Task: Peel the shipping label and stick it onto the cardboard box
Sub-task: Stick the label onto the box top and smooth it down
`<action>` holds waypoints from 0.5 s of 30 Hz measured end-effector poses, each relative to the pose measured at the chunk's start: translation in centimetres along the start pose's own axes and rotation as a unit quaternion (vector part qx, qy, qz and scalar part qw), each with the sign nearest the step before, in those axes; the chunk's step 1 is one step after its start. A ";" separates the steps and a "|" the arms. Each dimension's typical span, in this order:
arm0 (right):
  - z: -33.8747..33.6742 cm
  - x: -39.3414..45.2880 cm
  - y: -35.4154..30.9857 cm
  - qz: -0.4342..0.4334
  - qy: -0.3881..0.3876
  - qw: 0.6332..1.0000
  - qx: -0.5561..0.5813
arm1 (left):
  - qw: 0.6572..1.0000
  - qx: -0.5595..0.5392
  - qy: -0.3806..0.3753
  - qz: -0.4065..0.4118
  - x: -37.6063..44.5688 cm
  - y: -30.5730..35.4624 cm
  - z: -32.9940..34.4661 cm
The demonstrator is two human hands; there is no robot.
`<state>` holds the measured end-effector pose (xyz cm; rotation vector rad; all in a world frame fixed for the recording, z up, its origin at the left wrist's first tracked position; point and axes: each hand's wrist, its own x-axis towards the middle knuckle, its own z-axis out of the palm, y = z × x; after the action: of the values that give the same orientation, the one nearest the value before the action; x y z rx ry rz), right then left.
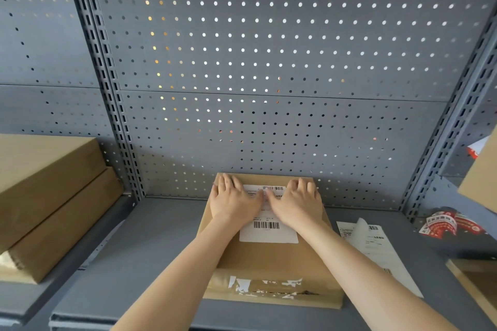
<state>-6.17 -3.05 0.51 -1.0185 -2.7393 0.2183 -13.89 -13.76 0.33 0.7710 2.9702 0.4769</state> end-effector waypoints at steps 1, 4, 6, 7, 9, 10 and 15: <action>0.1 -0.1 -0.1 0.000 0.003 1.000 -0.006 | 1.000 0.004 -0.001 -0.002 -0.1 0.1 0.0; 0.3 -0.3 -0.1 0.000 0.012 1.000 -0.017 | 1.000 0.011 -0.001 -0.005 -0.2 0.1 0.2; 0.3 -0.3 -0.1 0.000 0.012 1.000 -0.017 | 1.000 0.014 0.000 -0.004 -0.2 0.0 0.3; 0.3 -0.3 -0.1 -0.001 0.010 1.000 -0.018 | 1.000 0.014 -0.001 -0.002 -0.2 0.0 0.3; 0.1 -0.3 0.1 -0.008 0.003 1.000 -0.019 | 1.000 0.014 -0.002 0.005 -0.1 -0.1 0.1; 0.0 -0.3 0.2 -0.012 -0.002 1.000 -0.017 | 1.000 0.014 -0.003 0.010 -0.1 -0.3 0.0; -0.5 -0.2 1.6 -0.036 -0.024 0.999 0.007 | 0.999 0.002 -0.015 0.042 0.0 -1.4 -0.4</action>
<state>-4.89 -1.94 0.60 -0.9212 -2.8071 0.2522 -14.59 -15.02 0.35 0.8973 2.9213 0.4580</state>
